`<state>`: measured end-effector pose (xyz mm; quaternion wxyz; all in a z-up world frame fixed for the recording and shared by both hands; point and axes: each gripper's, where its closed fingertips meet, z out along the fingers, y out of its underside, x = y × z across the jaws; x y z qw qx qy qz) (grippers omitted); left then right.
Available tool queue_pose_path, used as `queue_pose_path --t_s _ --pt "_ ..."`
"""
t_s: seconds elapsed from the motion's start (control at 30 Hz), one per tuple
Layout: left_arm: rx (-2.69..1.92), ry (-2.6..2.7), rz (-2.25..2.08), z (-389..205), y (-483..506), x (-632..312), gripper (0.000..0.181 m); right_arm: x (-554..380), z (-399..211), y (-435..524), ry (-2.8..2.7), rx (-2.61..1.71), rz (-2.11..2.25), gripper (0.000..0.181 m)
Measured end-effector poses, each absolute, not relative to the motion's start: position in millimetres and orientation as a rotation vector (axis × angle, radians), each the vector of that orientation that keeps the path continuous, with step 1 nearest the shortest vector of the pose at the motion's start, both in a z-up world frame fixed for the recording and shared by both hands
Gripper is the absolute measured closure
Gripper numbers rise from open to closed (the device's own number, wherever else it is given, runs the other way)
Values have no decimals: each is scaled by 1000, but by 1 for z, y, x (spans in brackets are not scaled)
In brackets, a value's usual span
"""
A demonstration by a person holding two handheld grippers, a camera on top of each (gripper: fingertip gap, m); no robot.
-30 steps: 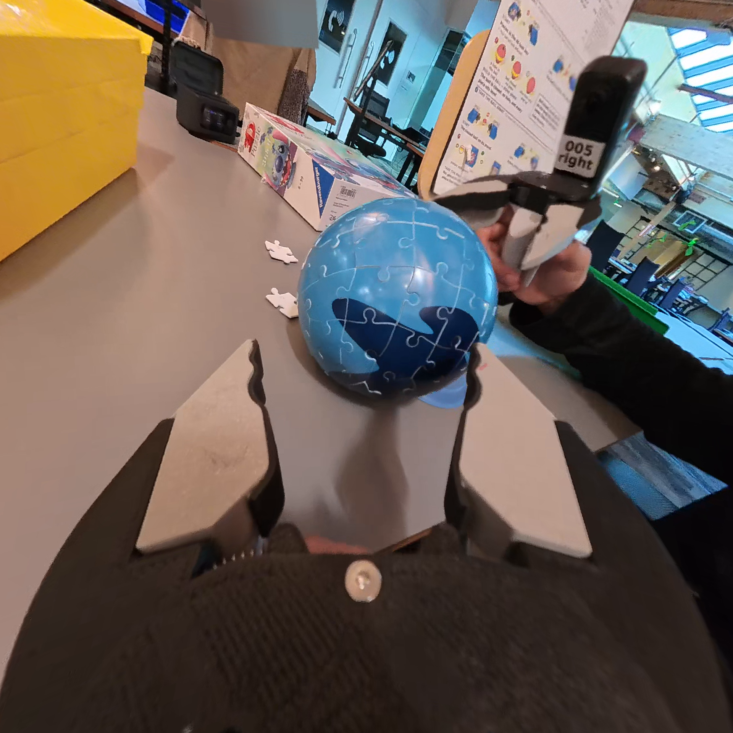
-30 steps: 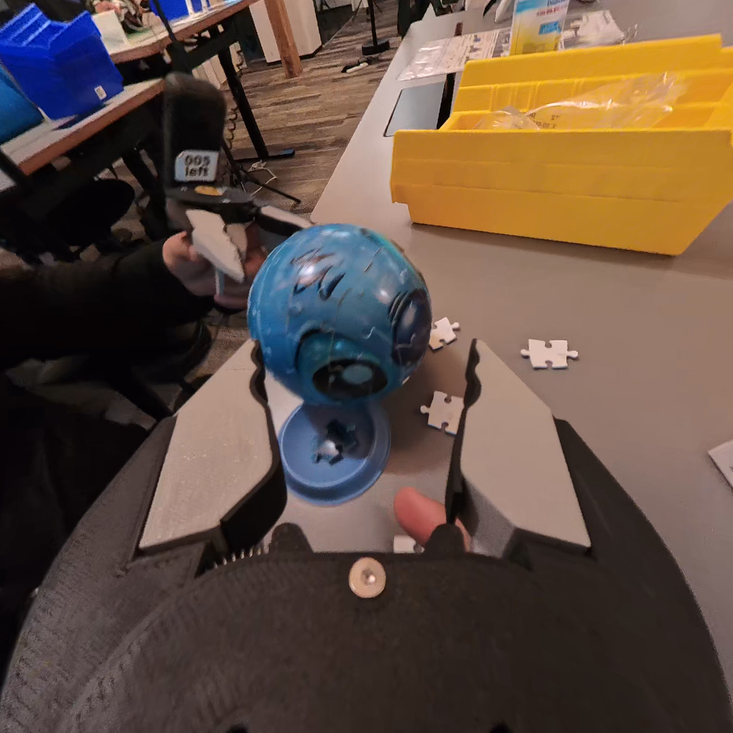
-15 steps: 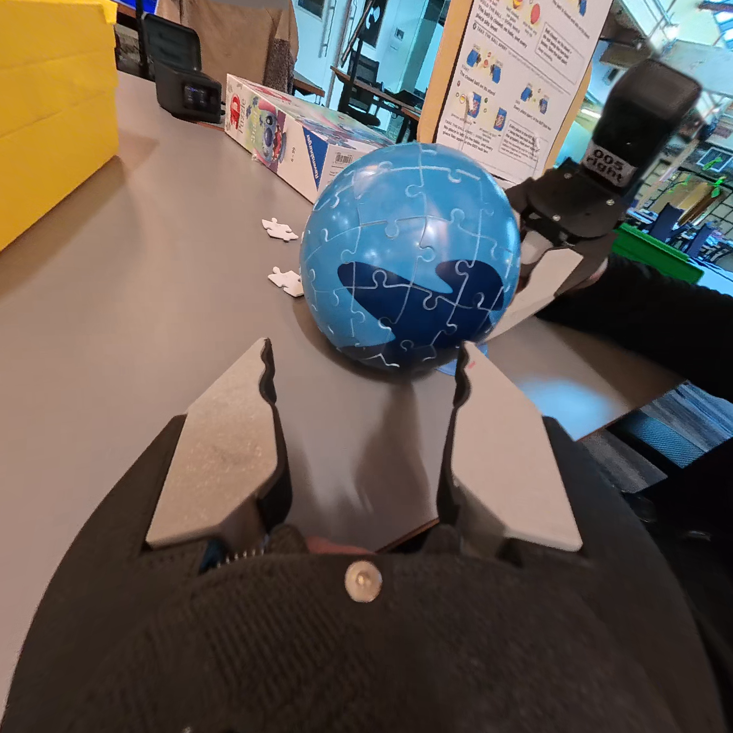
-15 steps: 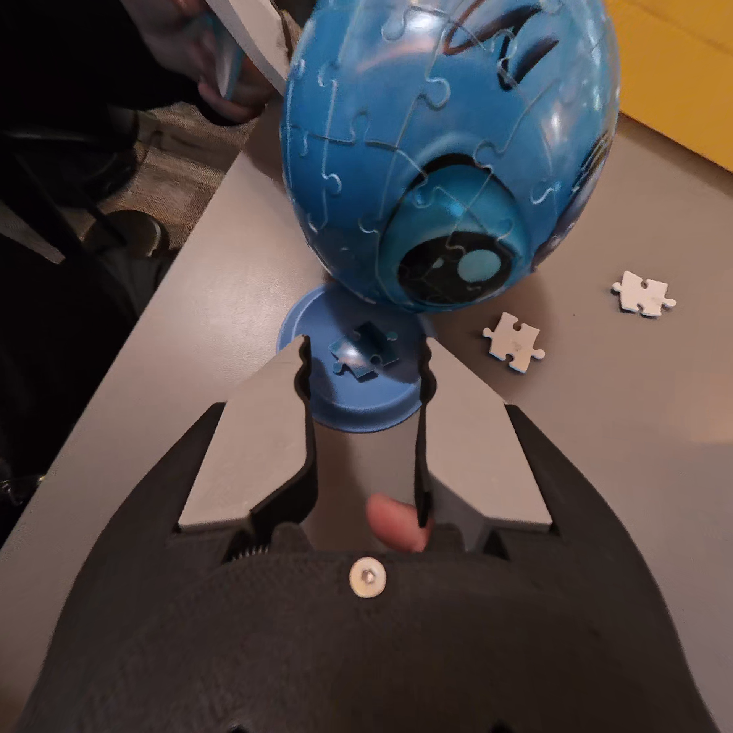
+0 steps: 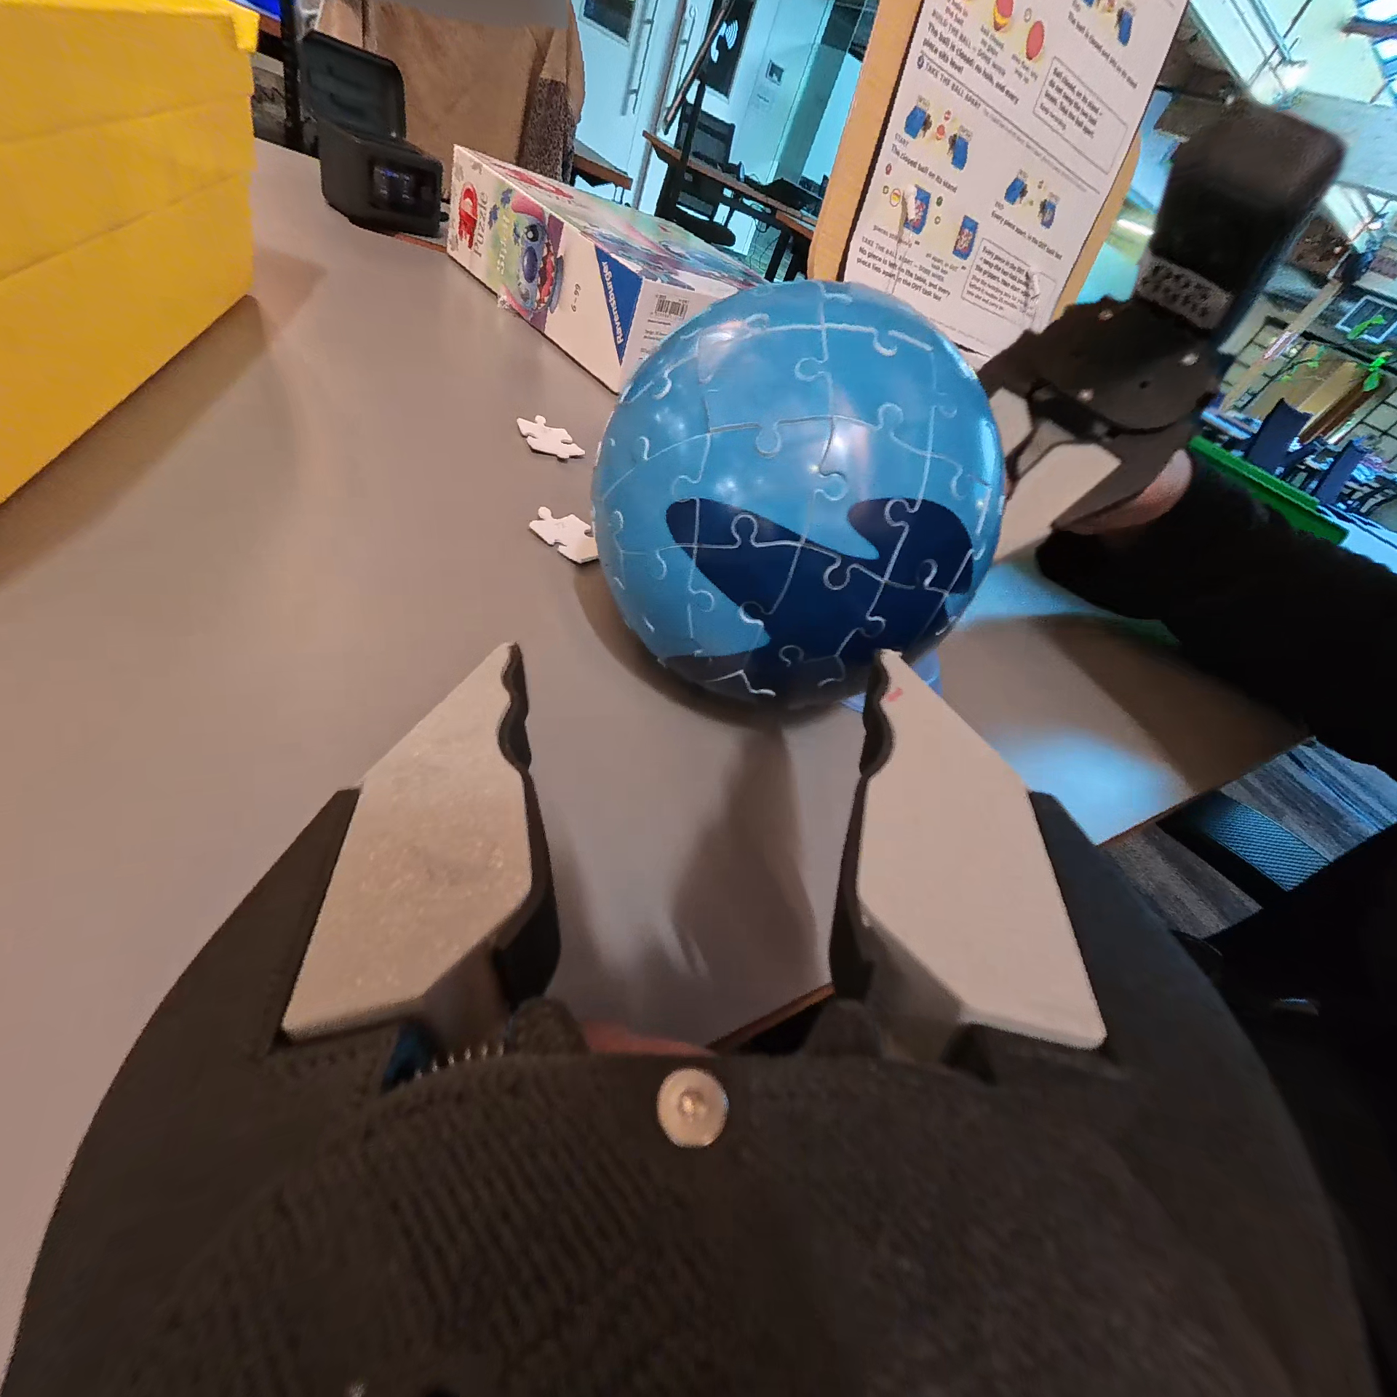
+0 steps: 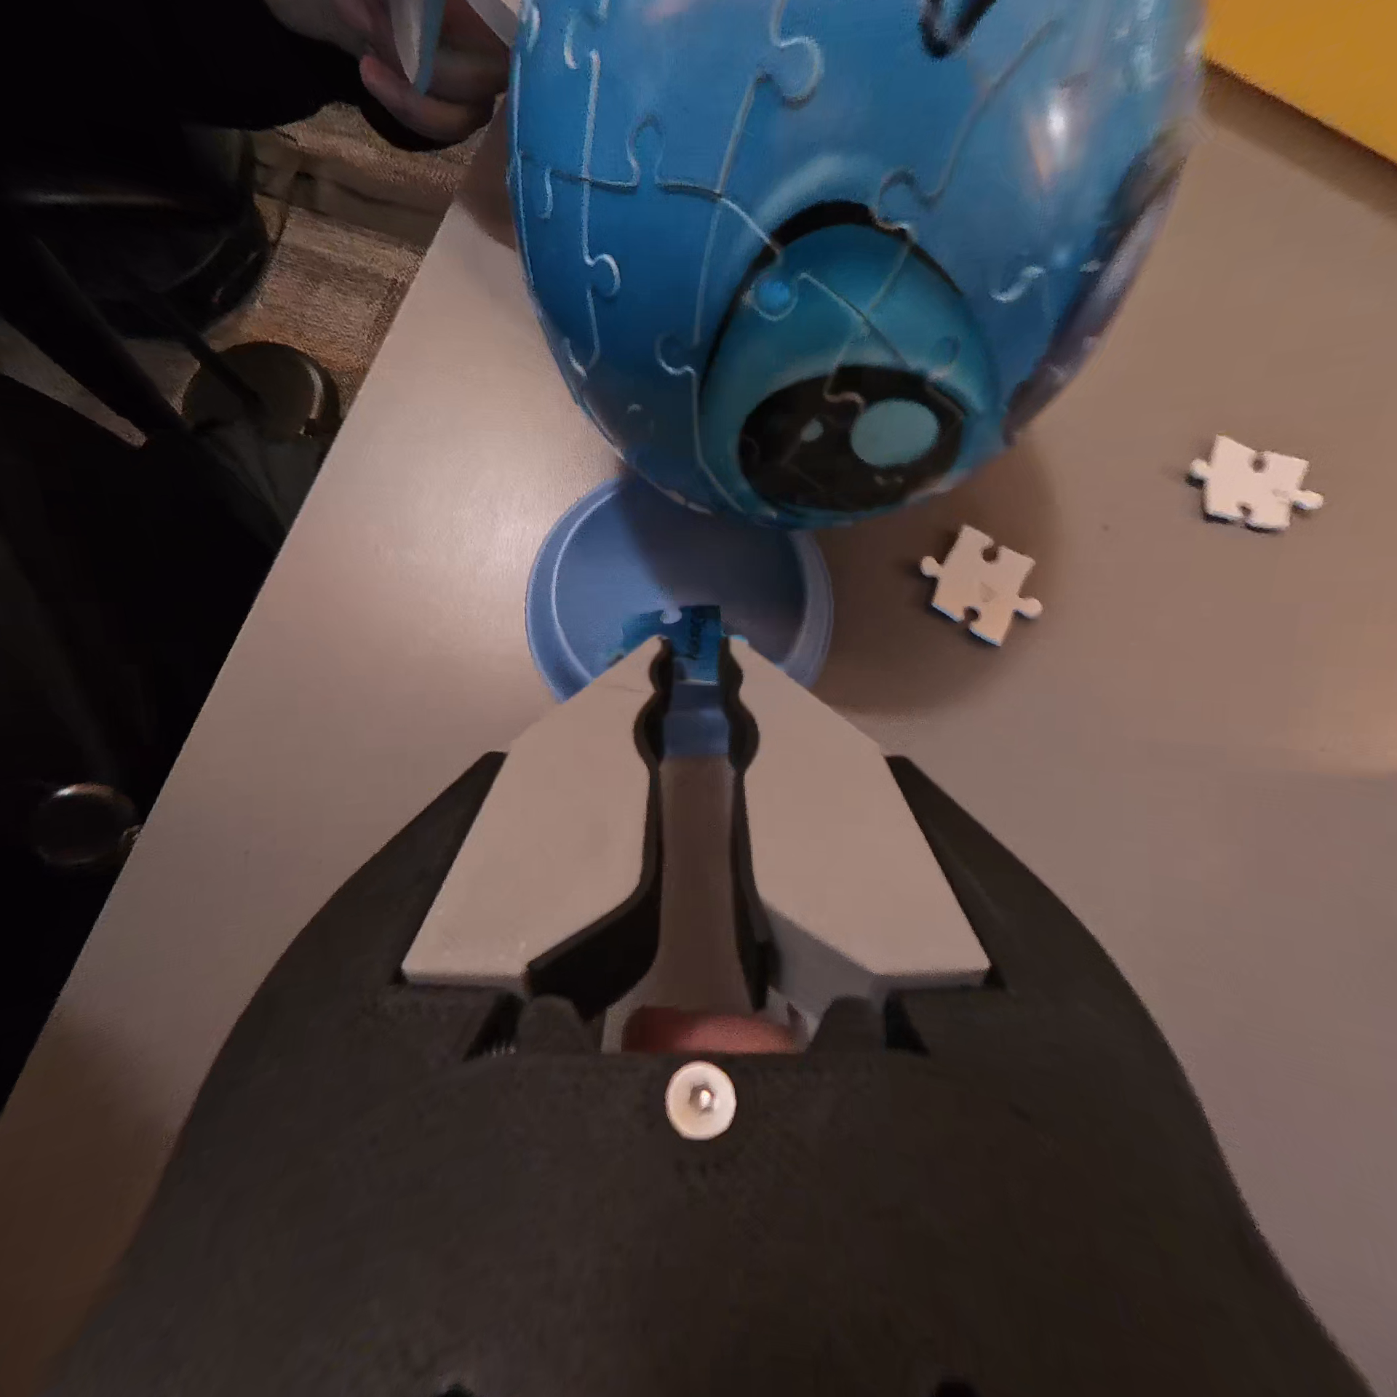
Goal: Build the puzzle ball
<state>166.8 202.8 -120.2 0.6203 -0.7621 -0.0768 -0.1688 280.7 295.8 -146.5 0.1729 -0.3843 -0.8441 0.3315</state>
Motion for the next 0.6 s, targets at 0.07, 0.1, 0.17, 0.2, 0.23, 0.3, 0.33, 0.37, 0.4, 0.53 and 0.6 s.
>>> queue_pose_path --t_s 0.07,0.1,0.17,0.2,0.23,0.3,0.33,0.37,0.4,0.53,0.6 --pt "-1751 -179 -386 -120 202 166 94 288 -135 317 -2325 -1125 939 181" --pt "-1748 -180 -389 -120 201 166 94 292 -133 331 -2285 -1165 927 181" --pt "-1752 -176 -393 -120 201 166 94 301 -137 357 -2225 -1271 914 181" --pt "-1754 -173 -393 -120 201 167 93 307 -137 363 -2207 -1308 945 177" --pt "-1754 -170 -391 -120 201 167 93 313 -135 362 -2191 -1320 1010 170" --pt "-1752 -168 -386 -120 201 167 94 321 -126 345 -2169 -1290 1170 163" --pt "-1752 -167 -386 -120 201 167 94 321 -124 333 -2162 -1256 1221 162" --pt "-1752 -167 -387 -120 201 167 95 319 -124 323 -2163 -1210 1218 160" --pt "-1749 -170 -389 -120 202 167 96 314 -127 315 -2171 -1152 1171 158" --pt "-1746 -170 -390 -120 202 167 96 302 -138 280 -2293 -862 1064 154" --pt "-1747 -169 -385 -120 202 168 96 294 -146 280 -2350 -809 1019 149"
